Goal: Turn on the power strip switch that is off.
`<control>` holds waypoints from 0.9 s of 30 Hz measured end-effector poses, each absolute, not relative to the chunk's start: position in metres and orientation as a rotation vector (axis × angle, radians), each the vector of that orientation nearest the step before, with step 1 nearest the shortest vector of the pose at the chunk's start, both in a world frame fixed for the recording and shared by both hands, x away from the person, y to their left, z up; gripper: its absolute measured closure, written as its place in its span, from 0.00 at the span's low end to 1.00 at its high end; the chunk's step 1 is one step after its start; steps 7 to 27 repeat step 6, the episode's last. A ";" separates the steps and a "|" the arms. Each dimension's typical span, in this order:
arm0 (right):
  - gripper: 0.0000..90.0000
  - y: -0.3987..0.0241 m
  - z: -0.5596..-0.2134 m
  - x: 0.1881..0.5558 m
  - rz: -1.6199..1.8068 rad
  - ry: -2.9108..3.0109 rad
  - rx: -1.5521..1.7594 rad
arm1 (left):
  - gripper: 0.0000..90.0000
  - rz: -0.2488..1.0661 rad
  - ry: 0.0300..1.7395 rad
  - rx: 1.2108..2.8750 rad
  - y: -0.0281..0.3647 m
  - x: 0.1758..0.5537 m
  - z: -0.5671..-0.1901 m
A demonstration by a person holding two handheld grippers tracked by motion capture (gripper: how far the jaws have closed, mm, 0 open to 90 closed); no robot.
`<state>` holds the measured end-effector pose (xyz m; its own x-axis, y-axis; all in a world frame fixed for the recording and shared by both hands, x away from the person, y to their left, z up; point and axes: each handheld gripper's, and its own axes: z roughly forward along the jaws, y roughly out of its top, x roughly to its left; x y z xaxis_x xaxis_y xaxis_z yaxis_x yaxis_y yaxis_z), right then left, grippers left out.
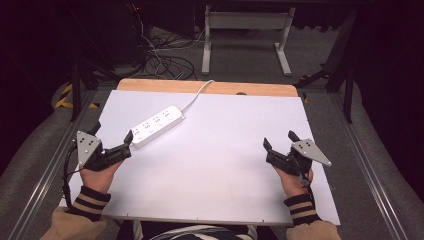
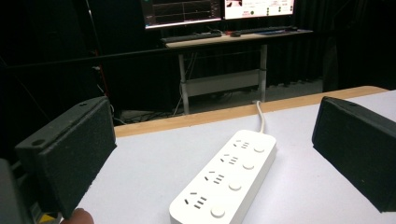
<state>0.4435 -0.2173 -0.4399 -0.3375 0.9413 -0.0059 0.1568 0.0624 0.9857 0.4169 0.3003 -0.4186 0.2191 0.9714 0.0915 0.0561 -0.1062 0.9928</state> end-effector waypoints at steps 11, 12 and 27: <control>0.14 -0.216 -0.440 0.445 1.347 1.610 1.117 | 0.00 1.070 1.052 1.433 0.300 0.418 -0.419; 0.14 -0.216 -0.440 0.445 1.347 1.610 1.117 | 0.00 1.070 1.052 1.433 0.300 0.418 -0.419; 0.14 -0.216 -0.440 0.445 1.347 1.610 1.117 | 0.00 1.070 1.052 1.433 0.300 0.418 -0.419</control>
